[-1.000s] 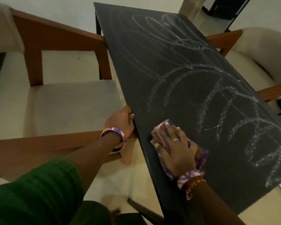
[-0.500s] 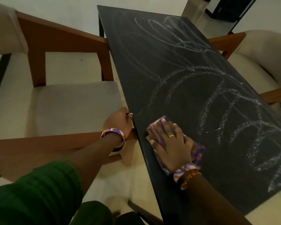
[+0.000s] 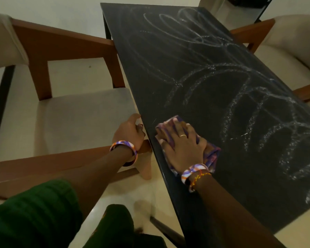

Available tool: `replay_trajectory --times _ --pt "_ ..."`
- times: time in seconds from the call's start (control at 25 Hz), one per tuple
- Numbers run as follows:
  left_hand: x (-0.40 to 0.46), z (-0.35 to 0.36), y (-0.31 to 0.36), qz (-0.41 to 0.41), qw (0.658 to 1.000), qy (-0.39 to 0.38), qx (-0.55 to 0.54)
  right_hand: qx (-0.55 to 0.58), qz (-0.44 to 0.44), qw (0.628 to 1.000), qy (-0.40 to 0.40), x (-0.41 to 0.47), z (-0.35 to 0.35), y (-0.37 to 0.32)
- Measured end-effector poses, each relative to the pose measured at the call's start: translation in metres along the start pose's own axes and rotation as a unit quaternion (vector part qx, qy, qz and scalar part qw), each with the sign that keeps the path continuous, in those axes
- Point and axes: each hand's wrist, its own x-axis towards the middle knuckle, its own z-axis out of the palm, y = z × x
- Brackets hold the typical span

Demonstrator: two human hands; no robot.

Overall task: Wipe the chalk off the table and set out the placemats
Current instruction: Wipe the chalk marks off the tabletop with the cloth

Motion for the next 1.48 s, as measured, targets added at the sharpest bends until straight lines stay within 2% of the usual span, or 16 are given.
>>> replay_trajectory --times 0.2,0.4,0.48,0.64,0.72,0.8,0.96,1.0,1.08,1.12,1.2,1.24,1.28,1.32,1.4,1.48 --pt "0.003 0.003 -0.004 -0.014 0.998 -0.016 -0.06 0.043 0.186 0.981 -0.015 0.054 -0.012 0.022" --pt "0.007 -0.007 -0.001 -0.118 0.964 -0.077 -0.225 0.013 -0.028 0.999 -0.015 0.033 -0.005 -0.045" --pt "0.011 -0.014 -0.001 -0.166 0.941 -0.121 -0.269 0.014 -0.039 0.999 -0.003 0.019 -0.002 -0.026" --pt "0.042 -0.026 0.0 -0.273 0.872 -0.212 -0.347 0.069 0.196 0.978 0.002 0.057 -0.015 0.032" --pt "0.078 -0.028 -0.002 -0.314 0.838 -0.209 -0.396 0.069 0.233 0.97 -0.003 0.082 -0.019 0.014" --pt "0.11 -0.028 -0.001 -0.352 0.808 -0.196 -0.43 0.05 0.148 0.988 0.003 0.09 -0.017 -0.031" --pt "0.149 -0.005 0.001 -0.323 0.827 -0.168 -0.429 0.019 0.002 1.0 0.015 0.057 -0.002 -0.053" --pt "0.148 0.01 -0.001 -0.421 0.777 -0.224 -0.41 0.029 0.031 0.999 0.021 0.055 -0.004 -0.035" --pt "0.157 0.025 -0.017 -0.236 0.939 -0.217 -0.121 0.062 0.153 0.986 0.016 0.055 -0.011 0.005" --pt "0.164 0.028 -0.018 -0.12 0.976 -0.169 0.066 0.073 0.218 0.973 0.014 0.058 -0.017 0.019" --pt "0.16 0.012 0.003 0.089 0.963 -0.091 0.237 0.061 0.28 0.958 0.012 0.068 -0.019 0.019" --pt "0.153 -0.002 0.018 0.071 0.962 -0.084 0.251 0.054 0.265 0.963 0.018 0.074 -0.018 0.004" --pt "0.149 0.0 0.026 0.028 0.985 -0.047 0.162 0.051 0.221 0.974 0.022 0.079 -0.015 -0.016" --pt "0.149 0.0 0.03 -0.105 0.994 -0.021 0.0 0.049 0.164 0.985 0.021 0.081 -0.011 -0.037" --pt "0.156 0.004 0.035 -0.332 0.862 -0.014 -0.383 0.041 0.069 0.997 0.01 0.078 -0.007 -0.057" --pt "0.159 0.003 0.032 -0.319 0.876 -0.008 -0.362 0.026 0.048 0.998 0.019 0.084 -0.01 -0.037"
